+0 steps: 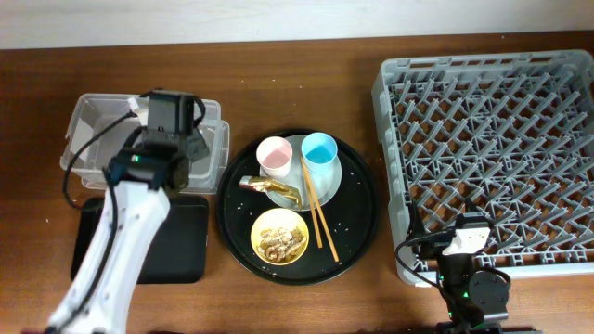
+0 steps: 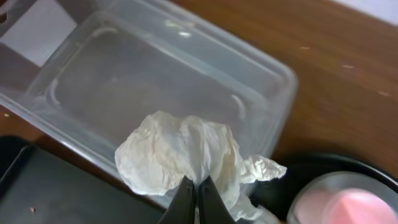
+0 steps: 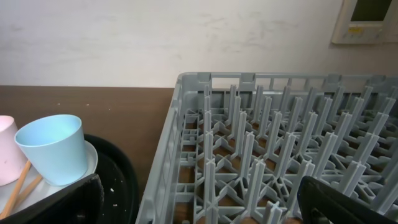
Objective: Sort waste into correct bins and load items into the dishwasher rack
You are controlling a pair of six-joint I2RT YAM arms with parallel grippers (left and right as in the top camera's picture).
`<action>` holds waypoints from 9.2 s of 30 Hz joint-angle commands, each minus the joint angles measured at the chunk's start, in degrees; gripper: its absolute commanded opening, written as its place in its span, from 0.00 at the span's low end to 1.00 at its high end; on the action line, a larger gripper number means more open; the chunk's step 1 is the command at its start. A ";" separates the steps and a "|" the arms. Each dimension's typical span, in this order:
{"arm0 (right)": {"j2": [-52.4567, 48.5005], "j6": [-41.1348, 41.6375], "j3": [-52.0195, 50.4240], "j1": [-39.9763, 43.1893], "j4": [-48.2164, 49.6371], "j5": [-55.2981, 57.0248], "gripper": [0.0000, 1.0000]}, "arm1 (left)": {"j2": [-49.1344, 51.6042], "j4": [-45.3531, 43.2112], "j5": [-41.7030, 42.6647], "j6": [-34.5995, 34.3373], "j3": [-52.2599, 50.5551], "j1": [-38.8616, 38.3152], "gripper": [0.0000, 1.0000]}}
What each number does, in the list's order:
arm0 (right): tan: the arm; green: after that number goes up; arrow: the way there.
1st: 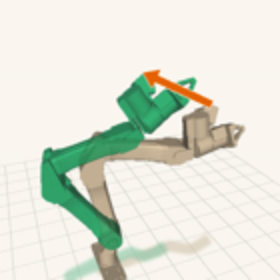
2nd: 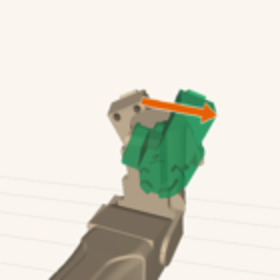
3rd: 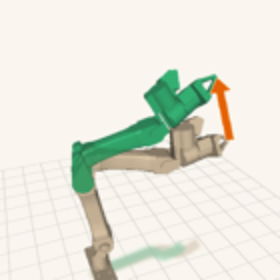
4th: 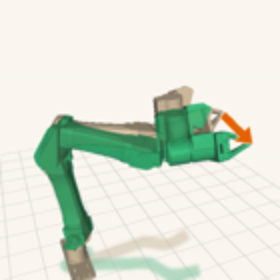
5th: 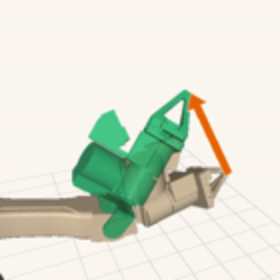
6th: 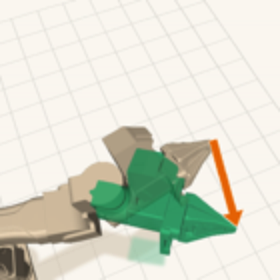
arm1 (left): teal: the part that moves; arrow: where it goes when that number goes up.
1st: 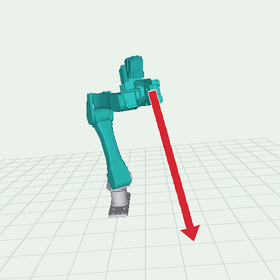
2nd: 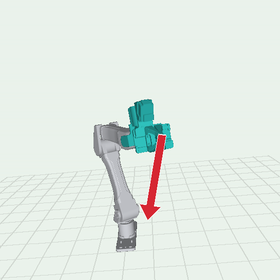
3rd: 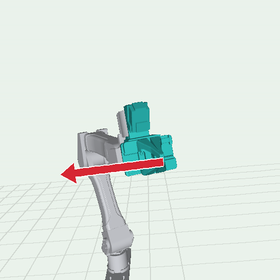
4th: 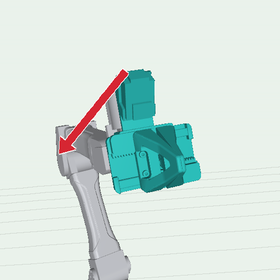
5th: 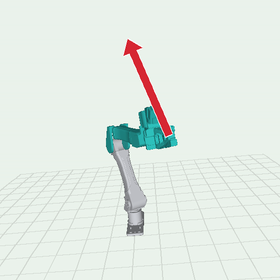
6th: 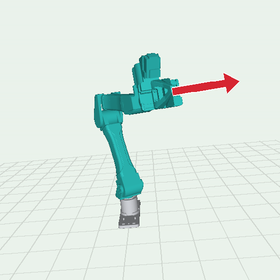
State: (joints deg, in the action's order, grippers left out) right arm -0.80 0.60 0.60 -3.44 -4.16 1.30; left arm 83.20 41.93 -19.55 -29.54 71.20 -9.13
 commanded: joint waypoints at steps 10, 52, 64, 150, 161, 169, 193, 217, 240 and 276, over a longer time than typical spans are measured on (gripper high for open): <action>0.37 -0.17 -0.28 -0.31 -0.39 0.70 0.98 | 11.89 -5.03 -0.81 0.92 1.07 8.09 0.66; 0.37 -0.20 -0.28 -0.31 -0.39 0.70 0.98 | -5.40 -9.46 24.44 -25.33 -17.14 -16.70 0.58; 0.37 -0.17 -0.28 -0.31 -0.39 0.70 0.98 | 6.99 -17.00 24.46 -25.31 -17.14 -17.73 0.58; 0.37 -0.17 -0.28 -0.31 -0.39 0.70 0.98 | -7.08 -18.58 12.07 -15.74 -17.05 8.07 0.01; 0.37 -0.20 -0.28 -0.31 -0.39 0.70 0.98 | 0.09 -28.63 16.61 -11.45 -17.05 8.07 0.52; 0.37 -0.20 -0.28 -0.31 -0.39 0.70 0.98 | -3.48 -25.94 27.58 -3.10 -13.60 8.00 0.66; 0.37 -0.17 -0.28 -0.31 -0.39 0.70 0.98 | 0.55 2.58 24.68 -6.49 -9.49 -28.55 0.26; 0.37 -0.17 -0.28 -0.31 -0.39 0.70 0.98 | 6.69 13.11 5.16 -10.10 -9.49 -31.58 0.19; 0.37 -0.17 -0.28 -0.31 -0.39 0.70 0.98 | 12.50 13.70 7.32 -9.44 -10.54 -25.57 0.32; 0.37 -0.20 -0.28 -0.31 -0.39 0.70 0.98 | 12.96 24.74 -2.23 -9.42 -0.92 -17.97 0.31</action>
State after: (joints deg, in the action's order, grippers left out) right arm -0.80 0.58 0.60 -3.44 -4.16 1.28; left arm 96.14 62.61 -22.70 -38.85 62.94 -27.33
